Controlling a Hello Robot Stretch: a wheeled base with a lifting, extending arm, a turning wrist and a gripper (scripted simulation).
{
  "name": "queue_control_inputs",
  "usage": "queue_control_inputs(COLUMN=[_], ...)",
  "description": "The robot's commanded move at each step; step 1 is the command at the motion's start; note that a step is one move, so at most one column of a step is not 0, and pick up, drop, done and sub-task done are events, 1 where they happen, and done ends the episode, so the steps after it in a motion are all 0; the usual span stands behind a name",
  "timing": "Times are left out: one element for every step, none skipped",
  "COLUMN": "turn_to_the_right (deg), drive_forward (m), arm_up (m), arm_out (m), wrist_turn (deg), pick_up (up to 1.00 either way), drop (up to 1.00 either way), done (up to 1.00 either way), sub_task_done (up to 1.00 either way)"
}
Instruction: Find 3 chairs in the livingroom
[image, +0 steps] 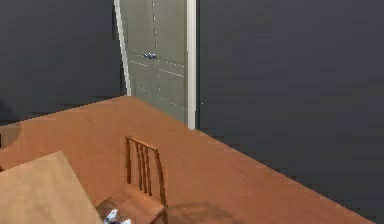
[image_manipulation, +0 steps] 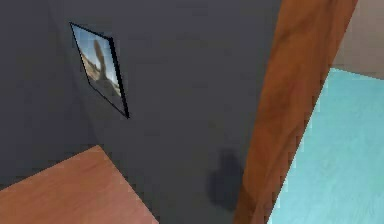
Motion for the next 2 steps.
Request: queue_control_inputs(turn_to_the_right=[-24.0,0.0], drive_forward=[0.00,0.00], arm_up=[0.00,0.00], arm_out=[0.00,0.00], wrist_turn=[0.0,0.0], pick_up=[0.00,0.00], drop=[0.00,0.00], done=[0.00,0.00], sub_task_done=[0.00,1.00])
